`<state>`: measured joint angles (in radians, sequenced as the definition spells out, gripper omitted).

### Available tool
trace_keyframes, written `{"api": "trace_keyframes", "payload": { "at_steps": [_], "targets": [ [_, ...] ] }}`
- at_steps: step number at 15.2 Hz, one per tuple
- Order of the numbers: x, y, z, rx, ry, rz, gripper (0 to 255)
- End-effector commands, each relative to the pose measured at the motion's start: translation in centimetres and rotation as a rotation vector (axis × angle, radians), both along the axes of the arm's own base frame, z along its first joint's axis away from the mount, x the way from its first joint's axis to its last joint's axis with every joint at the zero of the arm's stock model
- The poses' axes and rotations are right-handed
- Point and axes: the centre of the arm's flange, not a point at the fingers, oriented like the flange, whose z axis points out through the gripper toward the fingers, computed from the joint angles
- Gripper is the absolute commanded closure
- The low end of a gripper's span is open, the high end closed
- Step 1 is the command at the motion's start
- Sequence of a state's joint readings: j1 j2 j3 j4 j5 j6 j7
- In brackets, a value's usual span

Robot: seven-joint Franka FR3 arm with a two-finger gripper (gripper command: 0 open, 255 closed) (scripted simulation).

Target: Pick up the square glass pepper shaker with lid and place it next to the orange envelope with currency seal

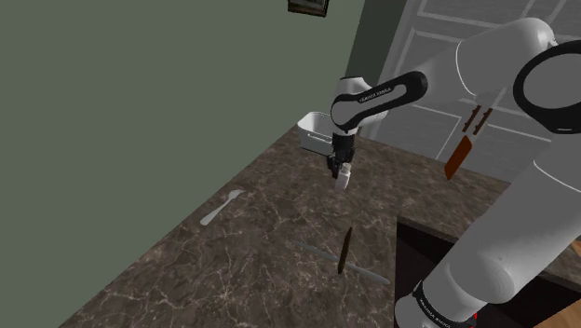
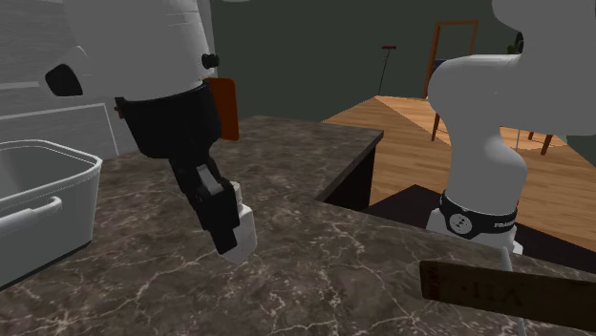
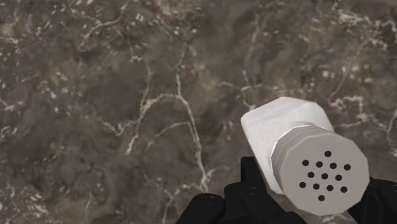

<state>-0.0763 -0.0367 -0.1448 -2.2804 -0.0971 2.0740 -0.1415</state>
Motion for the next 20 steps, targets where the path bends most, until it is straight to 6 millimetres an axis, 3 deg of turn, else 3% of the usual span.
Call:
{"api": "trace_keyframes", "payload": {
  "at_steps": [1,20],
  "targets": [
    [0.2,-0.1,1.2,0.0,0.0,0.0,255],
    [0.2,-0.1,11.2,0.0,0.0,0.0,255]
  ]
}}
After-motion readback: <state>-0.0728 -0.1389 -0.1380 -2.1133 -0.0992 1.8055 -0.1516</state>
